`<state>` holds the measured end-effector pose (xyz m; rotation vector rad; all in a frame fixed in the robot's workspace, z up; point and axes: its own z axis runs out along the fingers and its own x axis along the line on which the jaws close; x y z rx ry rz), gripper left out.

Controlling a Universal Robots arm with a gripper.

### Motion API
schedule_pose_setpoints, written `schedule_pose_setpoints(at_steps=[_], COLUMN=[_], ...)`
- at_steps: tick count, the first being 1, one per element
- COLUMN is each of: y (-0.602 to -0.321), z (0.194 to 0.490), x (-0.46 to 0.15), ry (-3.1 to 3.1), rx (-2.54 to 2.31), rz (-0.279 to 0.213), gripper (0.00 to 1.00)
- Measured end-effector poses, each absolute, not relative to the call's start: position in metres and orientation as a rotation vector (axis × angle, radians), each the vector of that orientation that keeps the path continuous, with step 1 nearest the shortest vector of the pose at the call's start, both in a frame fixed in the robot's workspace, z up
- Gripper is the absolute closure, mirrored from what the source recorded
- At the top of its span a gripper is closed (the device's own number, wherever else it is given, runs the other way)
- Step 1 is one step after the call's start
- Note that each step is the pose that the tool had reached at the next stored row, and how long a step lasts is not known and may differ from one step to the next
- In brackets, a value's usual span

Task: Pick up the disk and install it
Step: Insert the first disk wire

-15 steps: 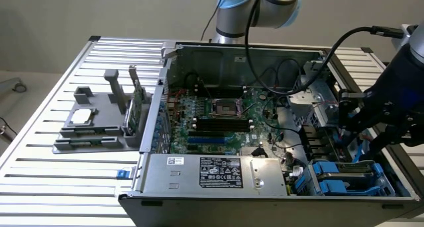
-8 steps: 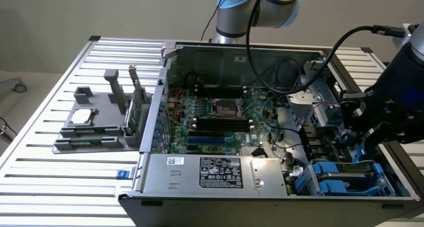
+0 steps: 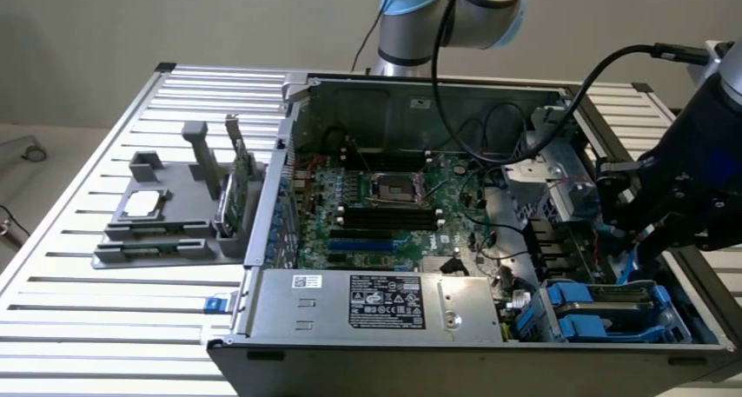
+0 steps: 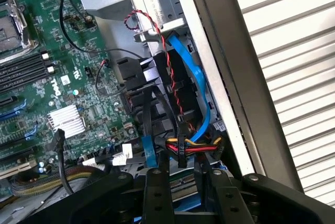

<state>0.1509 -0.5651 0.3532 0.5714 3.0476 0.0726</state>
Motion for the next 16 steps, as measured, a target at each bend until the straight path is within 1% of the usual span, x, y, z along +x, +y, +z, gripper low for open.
schedule_pose_setpoints(at_steps=[2, 4, 11, 16], y=[-0.565, -0.565, -0.565, -0.565], z=[0.353, 0.353, 0.354, 0.364], x=[0.151, 0.151, 0.151, 0.150], ry=[3.048, 3.048, 3.049, 3.052], rx=[0.571, 0.572, 0.572, 0.572], rz=[0.072, 0.072, 0.072, 0.071], gripper=[0.69, 0.82, 0.83, 0.83])
